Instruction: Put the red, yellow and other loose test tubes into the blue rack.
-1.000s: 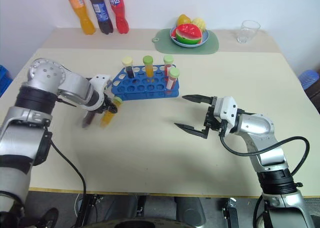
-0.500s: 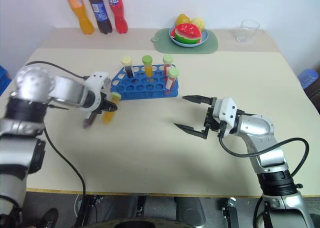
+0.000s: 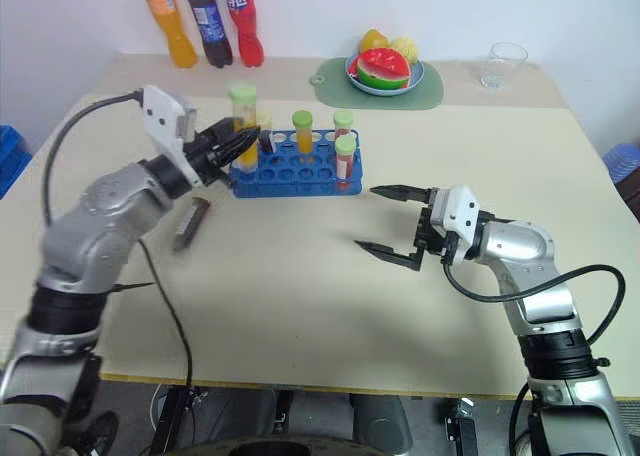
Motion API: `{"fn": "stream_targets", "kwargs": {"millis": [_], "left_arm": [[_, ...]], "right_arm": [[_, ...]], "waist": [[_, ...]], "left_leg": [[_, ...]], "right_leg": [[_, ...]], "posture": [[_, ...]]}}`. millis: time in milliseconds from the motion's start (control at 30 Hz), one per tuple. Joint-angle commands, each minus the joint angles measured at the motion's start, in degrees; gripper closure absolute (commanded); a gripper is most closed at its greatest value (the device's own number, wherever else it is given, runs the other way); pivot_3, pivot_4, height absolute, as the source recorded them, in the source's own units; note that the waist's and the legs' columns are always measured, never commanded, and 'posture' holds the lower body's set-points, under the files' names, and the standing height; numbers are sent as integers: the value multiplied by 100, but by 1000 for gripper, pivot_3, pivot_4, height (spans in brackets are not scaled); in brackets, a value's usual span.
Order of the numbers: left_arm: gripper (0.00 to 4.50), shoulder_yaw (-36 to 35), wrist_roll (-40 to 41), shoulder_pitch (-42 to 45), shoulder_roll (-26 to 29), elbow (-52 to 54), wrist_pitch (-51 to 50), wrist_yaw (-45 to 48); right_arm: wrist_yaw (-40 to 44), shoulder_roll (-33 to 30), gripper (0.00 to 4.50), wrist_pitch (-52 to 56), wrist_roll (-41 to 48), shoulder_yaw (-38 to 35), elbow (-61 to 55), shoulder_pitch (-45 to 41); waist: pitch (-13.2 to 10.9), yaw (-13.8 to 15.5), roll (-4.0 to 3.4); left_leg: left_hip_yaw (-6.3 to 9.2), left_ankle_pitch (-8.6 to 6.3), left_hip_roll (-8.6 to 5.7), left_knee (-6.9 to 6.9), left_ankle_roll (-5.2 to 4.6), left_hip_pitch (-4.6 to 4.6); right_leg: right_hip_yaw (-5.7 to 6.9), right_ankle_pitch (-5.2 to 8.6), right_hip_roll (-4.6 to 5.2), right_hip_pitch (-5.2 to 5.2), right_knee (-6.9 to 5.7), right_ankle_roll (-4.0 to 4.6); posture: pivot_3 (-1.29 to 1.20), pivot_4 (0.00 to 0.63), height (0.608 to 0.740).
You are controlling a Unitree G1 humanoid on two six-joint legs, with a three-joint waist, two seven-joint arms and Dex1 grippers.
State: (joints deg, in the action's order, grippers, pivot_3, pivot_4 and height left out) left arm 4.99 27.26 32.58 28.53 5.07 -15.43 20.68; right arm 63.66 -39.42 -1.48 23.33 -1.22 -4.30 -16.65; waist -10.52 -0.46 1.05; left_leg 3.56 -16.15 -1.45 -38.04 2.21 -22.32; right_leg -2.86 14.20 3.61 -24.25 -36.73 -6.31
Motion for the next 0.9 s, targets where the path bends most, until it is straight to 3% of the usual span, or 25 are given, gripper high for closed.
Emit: {"fn": "stream_targets", "kwargs": {"millis": [33, 200, 333, 833, 900], "left_arm": [[3682, 300, -1167, 126, -469, -1086, 1708, 96], [3682, 476, -1966, 290, -1357, -2644, 3201, -45], [3682, 446, -2192, 437, -1866, -3360, 3745, -70], [3682, -10, -2367, 853, -2382, -5226, 4619, -162], [2630, -236, -1886, 777, -2499, -5105, 4429, 205]], "right_arm": [[26, -168, 0, 72, 114, -283, -180, -14], [25, -351, 0, 229, 187, -494, -347, 174], [-3, -452, 0, 400, 250, -637, -556, 293], [-135, -501, 0, 708, 275, -778, -873, 357], [-147, -479, 0, 712, 270, -755, -851, 316]], "waist": [[0, -13, 0], [0, -1, 0], [-1, 2, 2], [0, -13, 1], [0, -17, 1]], "left_leg": [[0, -2, 1, 1, -4, -1], [-3, -7, 1, 0, -12, -4], [-4, -8, 0, -3, -13, -6], [-3, -8, 0, -7, -15, -4], [-3, -8, 0, -8, -15, -3]], "right_leg": [[0, 0, -1, 0, 3, 0], [0, -4, 2, -1, 11, -7], [0, -8, 3, 0, 12, -14], [0, -10, -1, 1, 8, -18], [0, -10, -1, 2, 6, -18]], "posture": [[0, 150, 740], [0, 150, 740], [0, 150, 740], [0, 150, 740], [0, 150, 740]]}}
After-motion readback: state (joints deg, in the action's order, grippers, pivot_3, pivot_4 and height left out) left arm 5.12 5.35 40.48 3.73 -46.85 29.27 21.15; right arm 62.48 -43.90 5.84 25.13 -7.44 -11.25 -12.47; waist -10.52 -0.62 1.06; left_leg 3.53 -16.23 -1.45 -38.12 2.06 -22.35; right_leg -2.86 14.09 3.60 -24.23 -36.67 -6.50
